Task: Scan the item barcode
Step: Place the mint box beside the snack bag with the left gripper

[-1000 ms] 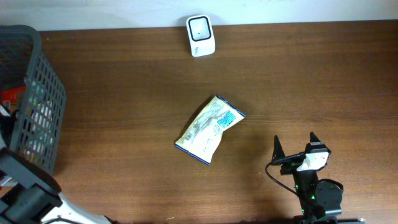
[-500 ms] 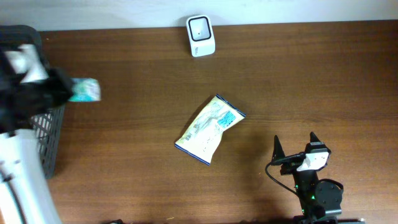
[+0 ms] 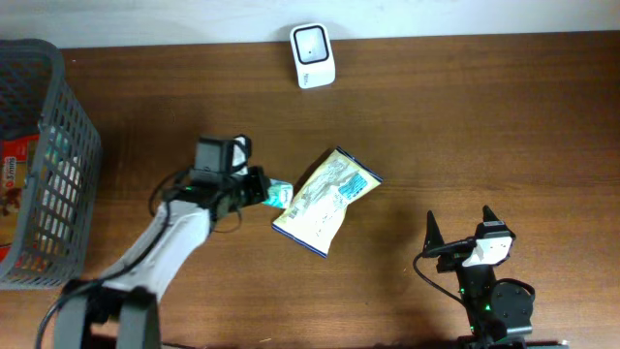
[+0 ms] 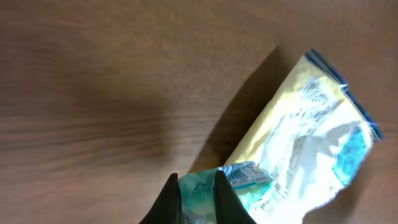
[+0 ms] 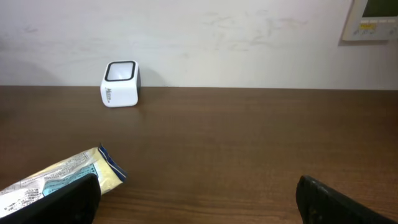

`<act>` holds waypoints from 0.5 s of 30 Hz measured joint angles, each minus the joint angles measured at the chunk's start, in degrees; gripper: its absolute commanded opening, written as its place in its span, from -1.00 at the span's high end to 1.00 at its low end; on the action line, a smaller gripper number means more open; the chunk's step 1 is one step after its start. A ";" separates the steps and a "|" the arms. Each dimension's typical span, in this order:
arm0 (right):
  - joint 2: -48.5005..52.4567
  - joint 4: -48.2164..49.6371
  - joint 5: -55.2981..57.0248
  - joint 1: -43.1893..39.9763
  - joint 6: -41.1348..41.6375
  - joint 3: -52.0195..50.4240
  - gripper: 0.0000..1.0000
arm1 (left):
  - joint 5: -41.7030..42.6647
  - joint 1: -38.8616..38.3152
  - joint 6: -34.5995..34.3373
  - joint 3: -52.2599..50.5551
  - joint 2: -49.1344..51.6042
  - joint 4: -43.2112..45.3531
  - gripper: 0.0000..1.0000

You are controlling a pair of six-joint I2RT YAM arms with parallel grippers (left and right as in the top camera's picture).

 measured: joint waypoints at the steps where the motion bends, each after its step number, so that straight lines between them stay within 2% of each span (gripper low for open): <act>1: 0.00 0.00 0.00 0.00 0.00 0.00 -0.97 | 0.02 -0.81 -0.07 -0.11 1.68 1.36 -0.78; 4: 0.00 0.00 0.00 0.00 0.02 0.00 -0.97 | 0.04 -0.92 -1.66 -0.28 3.54 3.34 -1.00; 7: 0.00 0.00 0.00 0.00 0.02 0.00 -0.97 | 0.09 0.52 -2.01 0.37 3.50 2.49 -0.99; 10: 0.00 0.02 0.00 0.00 0.00 0.00 -0.97 | -0.24 3.34 -0.22 8.52 2.19 -9.27 -0.99; 11: 0.00 0.00 -0.02 0.00 -0.02 0.00 -0.97 | -0.96 4.39 1.46 15.06 1.20 -15.89 -0.98; 12: 0.00 -0.02 -0.02 0.00 -0.02 0.00 -0.97 | -1.44 4.74 2.23 17.49 0.59 -17.86 -0.98; 13: 0.00 0.00 0.00 0.00 0.02 0.00 -0.97 | -3.30 5.92 4.70 26.97 0.35 -28.35 -0.98; 14: 0.00 0.00 -0.02 0.00 0.00 0.00 -0.97 | -4.59 6.71 5.95 31.87 -0.13 -31.01 -0.98; 15: -0.02 0.02 0.00 0.00 0.00 0.00 -0.97 | -7.37 8.11 7.54 40.89 -0.22 -38.32 -0.98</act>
